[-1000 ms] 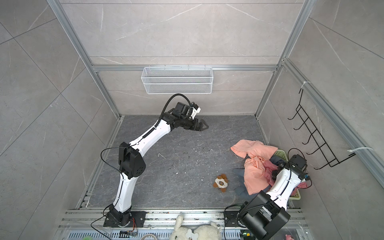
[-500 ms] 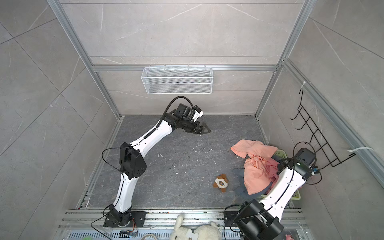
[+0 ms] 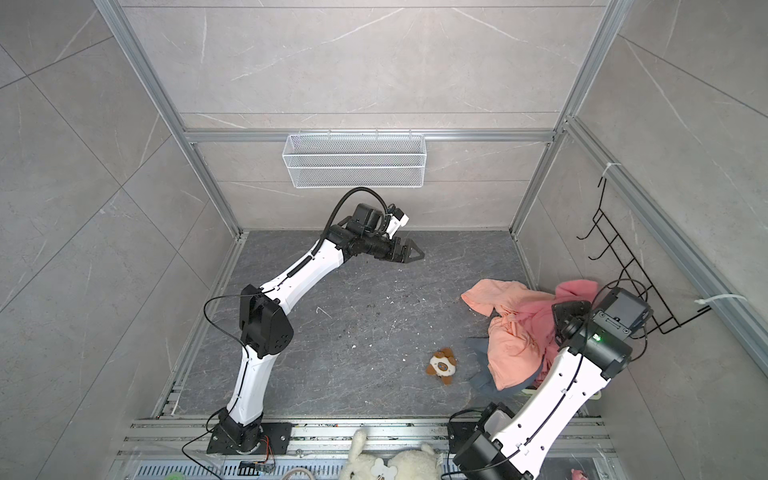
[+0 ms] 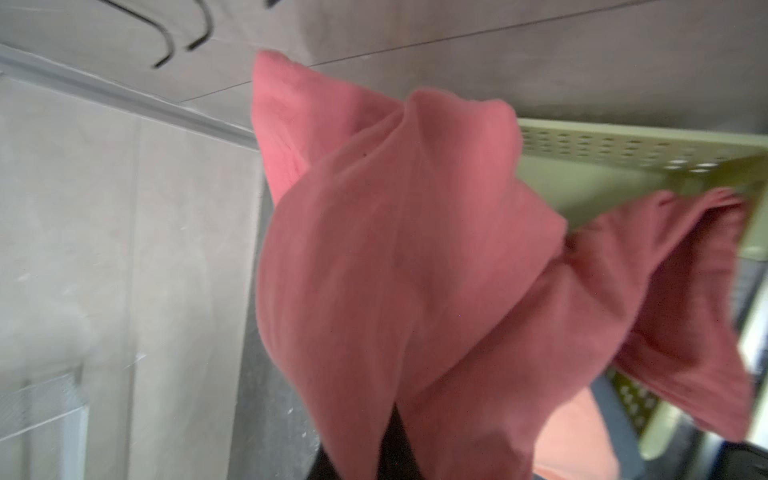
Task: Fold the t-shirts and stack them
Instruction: 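Grasp the pink t-shirt with the right gripper and lift it out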
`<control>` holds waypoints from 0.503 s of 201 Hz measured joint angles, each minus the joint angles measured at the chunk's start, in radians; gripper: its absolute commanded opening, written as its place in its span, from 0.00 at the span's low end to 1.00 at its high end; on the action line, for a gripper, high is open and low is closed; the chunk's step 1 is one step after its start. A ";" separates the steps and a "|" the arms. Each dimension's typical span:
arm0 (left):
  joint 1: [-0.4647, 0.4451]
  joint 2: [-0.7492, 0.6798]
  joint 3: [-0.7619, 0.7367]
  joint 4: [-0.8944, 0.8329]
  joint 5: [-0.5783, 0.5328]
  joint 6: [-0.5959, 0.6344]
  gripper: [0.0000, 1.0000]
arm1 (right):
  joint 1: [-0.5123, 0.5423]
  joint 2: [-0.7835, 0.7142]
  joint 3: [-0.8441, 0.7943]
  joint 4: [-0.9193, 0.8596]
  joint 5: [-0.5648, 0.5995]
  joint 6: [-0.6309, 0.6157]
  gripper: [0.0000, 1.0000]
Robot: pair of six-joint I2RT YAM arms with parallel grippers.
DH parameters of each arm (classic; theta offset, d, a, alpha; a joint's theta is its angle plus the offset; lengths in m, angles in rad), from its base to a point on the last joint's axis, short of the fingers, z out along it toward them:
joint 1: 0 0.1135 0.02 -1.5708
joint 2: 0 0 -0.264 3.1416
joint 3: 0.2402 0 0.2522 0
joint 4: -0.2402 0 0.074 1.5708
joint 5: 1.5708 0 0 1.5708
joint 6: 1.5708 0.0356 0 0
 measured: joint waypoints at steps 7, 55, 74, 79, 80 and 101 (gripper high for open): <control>0.003 0.000 0.000 0.020 0.008 -0.011 1.00 | 0.008 -0.012 0.000 0.024 -0.042 0.014 0.00; 0.045 0.000 -0.018 0.154 0.039 -0.097 1.00 | 0.070 -0.008 0.101 0.233 -0.280 0.101 0.00; 0.061 -0.001 -0.026 0.192 0.039 -0.122 1.00 | 0.099 0.012 0.171 0.362 -0.336 0.146 0.00; 0.067 -0.005 -0.036 0.210 0.038 -0.134 1.00 | 0.112 0.021 0.193 0.392 -0.343 0.158 0.00; 0.068 -0.005 -0.038 0.212 0.038 -0.135 1.00 | 0.114 0.023 0.196 0.396 -0.344 0.158 0.00; 0.092 -0.044 -0.124 0.285 0.022 -0.180 1.00 | 0.214 0.082 0.308 0.491 -0.354 0.163 0.00</control>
